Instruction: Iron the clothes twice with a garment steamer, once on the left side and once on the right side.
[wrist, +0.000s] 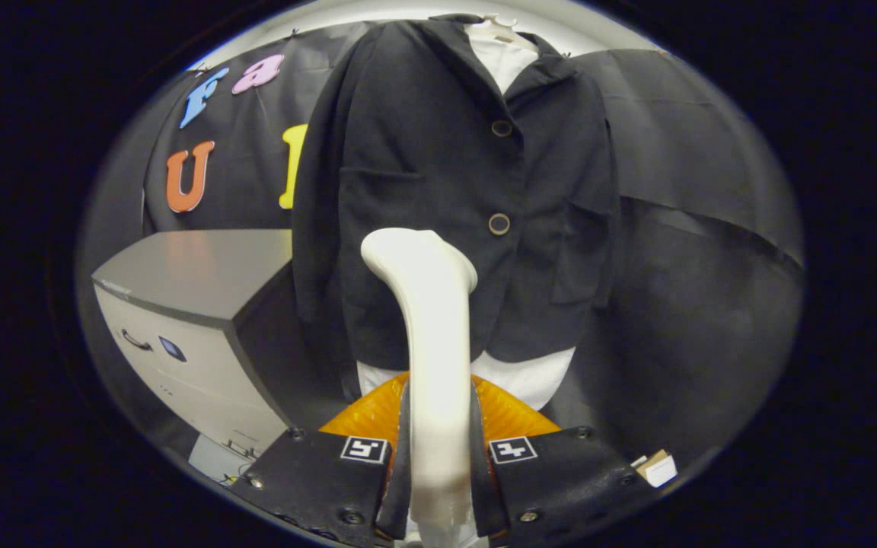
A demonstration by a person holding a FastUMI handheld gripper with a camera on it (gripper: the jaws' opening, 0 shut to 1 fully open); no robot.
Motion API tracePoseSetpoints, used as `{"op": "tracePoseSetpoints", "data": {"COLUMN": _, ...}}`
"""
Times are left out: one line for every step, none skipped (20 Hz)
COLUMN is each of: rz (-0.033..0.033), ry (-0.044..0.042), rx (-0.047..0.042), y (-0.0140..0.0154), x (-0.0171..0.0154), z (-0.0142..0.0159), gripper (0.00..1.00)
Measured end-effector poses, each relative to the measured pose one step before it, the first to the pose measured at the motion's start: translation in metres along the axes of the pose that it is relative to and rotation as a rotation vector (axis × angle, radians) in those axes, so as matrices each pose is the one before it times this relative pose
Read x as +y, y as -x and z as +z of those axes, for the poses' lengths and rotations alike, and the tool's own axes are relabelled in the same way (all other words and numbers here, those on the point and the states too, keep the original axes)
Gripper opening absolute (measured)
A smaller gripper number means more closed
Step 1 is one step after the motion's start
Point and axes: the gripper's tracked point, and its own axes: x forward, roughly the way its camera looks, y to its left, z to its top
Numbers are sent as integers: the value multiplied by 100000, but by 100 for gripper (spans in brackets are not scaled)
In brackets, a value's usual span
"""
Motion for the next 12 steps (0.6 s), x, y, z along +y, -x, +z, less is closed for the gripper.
{"op": "tracePoseSetpoints", "data": {"rz": 107, "ry": -220, "rx": 2260, "y": -381, "x": 154, "z": -796, "gripper": 36}}
{"op": "tracePoseSetpoints", "data": {"rz": -296, "ry": 239, "rx": 1950, "y": -279, "x": 114, "z": -706, "gripper": 36}}
{"op": "tracePoseSetpoints", "data": {"rz": -488, "ry": 177, "rx": 1729, "y": -171, "x": -147, "z": -873, "gripper": 36}}
{"op": "tracePoseSetpoints", "data": {"rz": -407, "ry": 43, "rx": 1516, "y": -227, "x": 69, "z": -561, "gripper": 35}}
{"op": "tracePoseSetpoints", "data": {"rz": -389, "ry": 173, "rx": 1353, "y": -316, "x": 94, "z": -698, "gripper": 35}}
{"op": "tracePoseSetpoints", "data": {"rz": -618, "ry": 263, "rx": 1451, "y": -168, "x": 81, "z": -716, "gripper": 36}}
{"op": "tracePoseSetpoints", "data": {"rz": -524, "ry": 145, "rx": 1478, "y": -163, "x": 17, "z": -725, "gripper": 35}}
{"op": "tracePoseSetpoints", "data": {"rz": -391, "ry": -79, "rx": 1574, "y": -171, "x": 138, "z": -648, "gripper": 36}}
{"op": "tracePoseSetpoints", "data": {"rz": -239, "ry": 21, "rx": 1412, "y": -279, "x": 115, "z": -631, "gripper": 36}}
{"op": "tracePoseSetpoints", "data": {"rz": -203, "ry": 154, "rx": 1063, "y": -135, "x": 141, "z": -464, "gripper": 36}}
{"op": "tracePoseSetpoints", "data": {"rz": -86, "ry": -39, "rx": 775, "y": -135, "x": 6, "z": -328, "gripper": 36}}
{"op": "tracePoseSetpoints", "data": {"rz": 9, "ry": -553, "rx": 146, "y": 61, "x": 61, "z": 77, "gripper": 35}}
